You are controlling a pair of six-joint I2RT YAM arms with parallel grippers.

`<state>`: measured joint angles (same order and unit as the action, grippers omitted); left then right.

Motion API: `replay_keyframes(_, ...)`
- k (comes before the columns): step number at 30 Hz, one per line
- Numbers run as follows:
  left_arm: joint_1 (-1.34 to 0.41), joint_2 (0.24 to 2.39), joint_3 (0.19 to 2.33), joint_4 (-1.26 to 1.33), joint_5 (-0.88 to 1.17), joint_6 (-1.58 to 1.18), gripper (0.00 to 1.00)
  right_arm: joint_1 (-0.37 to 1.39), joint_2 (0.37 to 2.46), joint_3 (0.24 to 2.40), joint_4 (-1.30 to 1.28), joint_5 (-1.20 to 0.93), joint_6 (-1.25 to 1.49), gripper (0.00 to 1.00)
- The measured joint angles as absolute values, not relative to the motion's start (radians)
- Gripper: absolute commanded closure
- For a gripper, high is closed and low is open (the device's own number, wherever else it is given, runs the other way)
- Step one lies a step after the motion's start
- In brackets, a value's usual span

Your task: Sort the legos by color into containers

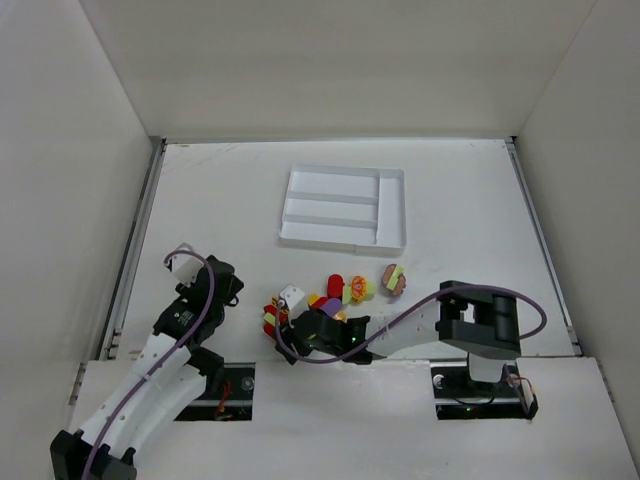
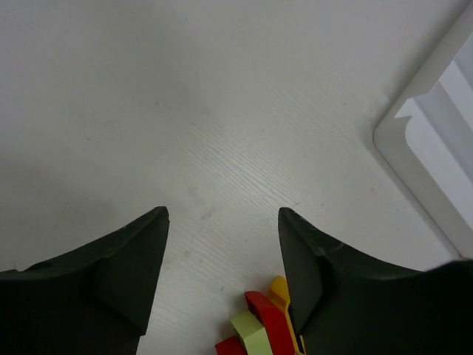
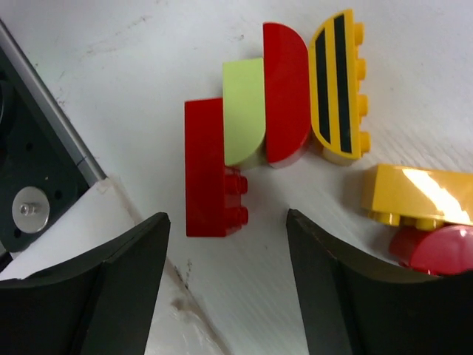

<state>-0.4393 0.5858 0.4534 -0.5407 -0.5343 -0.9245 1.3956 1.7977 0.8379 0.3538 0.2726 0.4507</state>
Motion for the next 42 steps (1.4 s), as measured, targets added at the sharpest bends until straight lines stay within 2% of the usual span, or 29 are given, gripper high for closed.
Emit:
replay_keyframes(4, -0.437, 0.587, 0.432, -0.534, -0.501, -0.931, 0.5, 1.396, 1.827, 0.862, 0.369, 0.273, 0.441, 0.49)
replay_keyframes(7, -0.436, 0.585, 0.418, -0.531, -0.477, -0.935, 0.44, 1.396, 1.834, 0.865, 0.37, 0.277, 0.439, 0.62)
replay_keyframes(10, -0.432, 0.579, 0.416, -0.53, -0.453, -0.938, 0.4, 1.396, 1.834, 0.87, 0.371, 0.281, 0.434, 0.68)
replay_keyframes(18, -0.435, 0.529, 0.43, -0.518, -0.355, -0.945, 0.27, 1.396, 1.769, 0.875, 0.335, 0.285, 0.422, 0.67)
replay_keyframes(31, -0.485, 0.342, 0.449, -0.299, -0.182, -1.01, 0.29, 1.3, 1.555, 0.907, 0.207, 0.263, 0.421, 0.67)
replay_keyframes(39, -0.556, 0.398, 0.412, -0.182, -0.163, -1.015, 0.28, 1.217, 1.501, 0.907, 0.186, 0.223, 0.456, 0.67)
replay_keyframes(42, -0.591, 0.441, 0.392, -0.146, -0.161, -1.012, 0.24, 1.202, 1.496, 0.91, 0.186, 0.202, 0.472, 0.67)
